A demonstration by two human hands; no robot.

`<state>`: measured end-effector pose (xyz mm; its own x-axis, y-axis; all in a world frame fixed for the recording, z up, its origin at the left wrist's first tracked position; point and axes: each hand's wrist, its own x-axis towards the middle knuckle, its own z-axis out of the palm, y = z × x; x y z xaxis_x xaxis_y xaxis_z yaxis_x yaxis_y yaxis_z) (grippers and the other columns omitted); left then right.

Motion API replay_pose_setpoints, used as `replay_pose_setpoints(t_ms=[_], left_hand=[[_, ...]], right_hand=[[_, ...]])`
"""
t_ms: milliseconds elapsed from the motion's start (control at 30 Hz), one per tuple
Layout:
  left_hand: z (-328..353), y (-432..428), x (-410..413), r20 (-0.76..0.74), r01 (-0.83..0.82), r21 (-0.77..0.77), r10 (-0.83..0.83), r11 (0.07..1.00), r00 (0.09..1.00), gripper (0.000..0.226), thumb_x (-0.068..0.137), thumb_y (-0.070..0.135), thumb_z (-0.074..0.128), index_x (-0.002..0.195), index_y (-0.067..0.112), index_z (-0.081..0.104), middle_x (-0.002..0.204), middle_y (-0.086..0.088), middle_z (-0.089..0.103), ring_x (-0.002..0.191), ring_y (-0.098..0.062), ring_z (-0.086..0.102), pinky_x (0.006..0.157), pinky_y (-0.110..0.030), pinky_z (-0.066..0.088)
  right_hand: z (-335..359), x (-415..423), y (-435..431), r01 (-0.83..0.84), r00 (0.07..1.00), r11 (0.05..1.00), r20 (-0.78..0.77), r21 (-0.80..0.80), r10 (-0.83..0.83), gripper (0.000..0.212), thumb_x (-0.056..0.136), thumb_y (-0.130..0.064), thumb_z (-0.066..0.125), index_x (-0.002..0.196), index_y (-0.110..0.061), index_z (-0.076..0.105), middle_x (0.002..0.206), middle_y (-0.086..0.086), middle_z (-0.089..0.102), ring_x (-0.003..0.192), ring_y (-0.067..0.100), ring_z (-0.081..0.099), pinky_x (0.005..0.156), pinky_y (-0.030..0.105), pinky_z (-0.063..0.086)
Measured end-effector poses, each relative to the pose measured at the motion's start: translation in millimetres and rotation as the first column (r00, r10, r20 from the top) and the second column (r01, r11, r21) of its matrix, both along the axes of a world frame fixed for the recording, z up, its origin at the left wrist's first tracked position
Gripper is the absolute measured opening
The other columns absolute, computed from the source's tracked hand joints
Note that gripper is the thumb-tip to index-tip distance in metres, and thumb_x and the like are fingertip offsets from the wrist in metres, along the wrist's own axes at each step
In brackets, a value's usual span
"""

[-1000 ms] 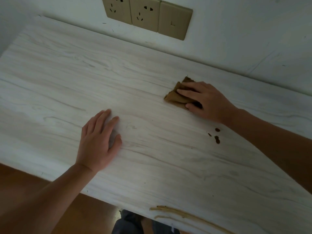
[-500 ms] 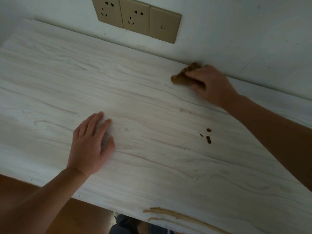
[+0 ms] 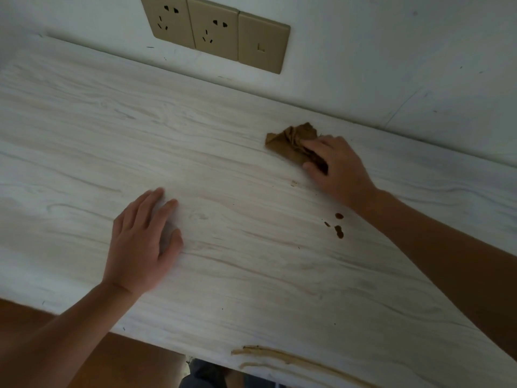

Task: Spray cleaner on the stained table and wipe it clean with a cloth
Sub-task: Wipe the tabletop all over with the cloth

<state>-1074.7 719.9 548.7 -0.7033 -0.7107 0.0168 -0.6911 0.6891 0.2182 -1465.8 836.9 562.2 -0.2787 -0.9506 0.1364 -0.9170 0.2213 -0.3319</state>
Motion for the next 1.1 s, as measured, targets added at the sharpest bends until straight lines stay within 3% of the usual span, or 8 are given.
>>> replay_pose_setpoints(t_ms=[167, 333, 400, 567, 733, 867, 967, 1100], left_hand=[[0, 0, 0, -0.006, -0.002, 0.0, 0.002, 1.0, 1.0, 0.061, 0.093, 0.044, 0.041, 0.143, 0.012, 0.052, 0.157, -0.012, 0.042, 0.148, -0.034, 0.035, 0.115, -0.051, 0.033], [-1, 0, -1, -0.007, -0.002, -0.001, 0.002, 1.0, 1.0, 0.061, 0.093, 0.044, 0.041, 0.143, 0.012, 0.053, 0.158, -0.012, 0.042, 0.148, -0.034, 0.035, 0.115, -0.052, 0.033], [-1, -1, -1, -0.005, 0.0, 0.0, 0.0, 1.0, 1.0, 0.061, 0.093, 0.044, 0.041, 0.143, 0.012, 0.052, 0.158, -0.012, 0.041, 0.149, -0.034, 0.035, 0.116, -0.051, 0.032], [-1, 0, 0, 0.003, -0.009, 0.011, 0.009, 1.0, 1.0, 0.062, 0.093, 0.045, 0.039, 0.144, 0.012, 0.052, 0.159, -0.012, 0.04, 0.15, -0.033, 0.033, 0.117, -0.05, 0.031], [-1, -1, 0, 0.004, -0.007, 0.013, 0.007, 1.0, 1.0, 0.062, 0.093, 0.045, 0.04, 0.144, 0.012, 0.052, 0.159, -0.012, 0.041, 0.15, -0.033, 0.034, 0.117, -0.05, 0.031], [-2, -1, 0, 0.0, -0.005, 0.007, 0.005, 1.0, 1.0, 0.061, 0.094, 0.045, 0.04, 0.144, 0.012, 0.052, 0.159, -0.012, 0.041, 0.15, -0.033, 0.033, 0.117, -0.05, 0.031], [-1, 0, 1, -0.009, -0.004, -0.002, 0.004, 1.0, 1.0, 0.061, 0.093, 0.044, 0.04, 0.143, 0.012, 0.053, 0.158, -0.012, 0.041, 0.149, -0.034, 0.035, 0.117, -0.051, 0.031], [0, 0, 0, -0.013, 0.0, -0.004, 0.0, 1.0, 1.0, 0.061, 0.093, 0.044, 0.041, 0.143, 0.011, 0.053, 0.158, -0.013, 0.042, 0.148, -0.034, 0.036, 0.116, -0.051, 0.032]], right_hand=[[6, -9, -13, -0.049, 0.994, 0.998, -0.095, 0.027, 0.051, 0.053, 0.096, -0.032, 0.054, 0.147, -0.025, 0.041, 0.123, 0.004, 0.056, 0.106, 0.02, 0.054, 0.074, 0.032, 0.049], [0, -43, -45, 0.251, 0.968, 0.968, -0.018, -0.028, -0.251, 0.054, 0.093, -0.029, 0.054, 0.146, -0.024, 0.045, 0.122, 0.007, 0.055, 0.111, 0.028, 0.055, 0.084, 0.043, 0.053], [-2, -42, -49, 0.26, 0.966, 0.966, 0.025, -0.021, -0.259, 0.051, 0.094, -0.029, 0.053, 0.144, -0.023, 0.049, 0.124, 0.006, 0.055, 0.113, 0.027, 0.054, 0.089, 0.043, 0.052], [-1, 4, -19, -0.06, 0.998, 0.998, 0.018, 0.022, 0.06, 0.049, 0.095, -0.028, 0.055, 0.144, -0.024, 0.049, 0.126, 0.002, 0.055, 0.105, 0.018, 0.053, 0.083, 0.037, 0.053], [3, 11, 6, -0.357, 0.932, 0.934, -0.054, 0.019, 0.358, 0.048, 0.094, -0.018, 0.06, 0.142, -0.019, 0.054, 0.12, 0.008, 0.06, 0.102, 0.02, 0.057, 0.07, 0.025, 0.049], [5, -32, -29, -0.051, 0.996, 0.994, -0.075, -0.099, 0.044, 0.05, 0.095, -0.02, 0.054, 0.145, -0.021, 0.05, 0.116, 0.01, 0.056, 0.103, 0.026, 0.055, 0.075, 0.036, 0.052], [-3, -47, -47, 0.162, 0.987, 0.984, -0.003, -0.069, -0.163, 0.047, 0.096, -0.027, 0.052, 0.142, -0.02, 0.052, 0.118, 0.009, 0.056, 0.105, 0.029, 0.056, 0.083, 0.044, 0.053], [-2, -3, -31, 0.041, 0.999, 0.999, -0.005, -0.003, -0.041, 0.052, 0.095, -0.036, 0.054, 0.145, -0.022, 0.048, 0.12, 0.003, 0.055, 0.096, 0.021, 0.058, 0.074, 0.03, 0.048]])
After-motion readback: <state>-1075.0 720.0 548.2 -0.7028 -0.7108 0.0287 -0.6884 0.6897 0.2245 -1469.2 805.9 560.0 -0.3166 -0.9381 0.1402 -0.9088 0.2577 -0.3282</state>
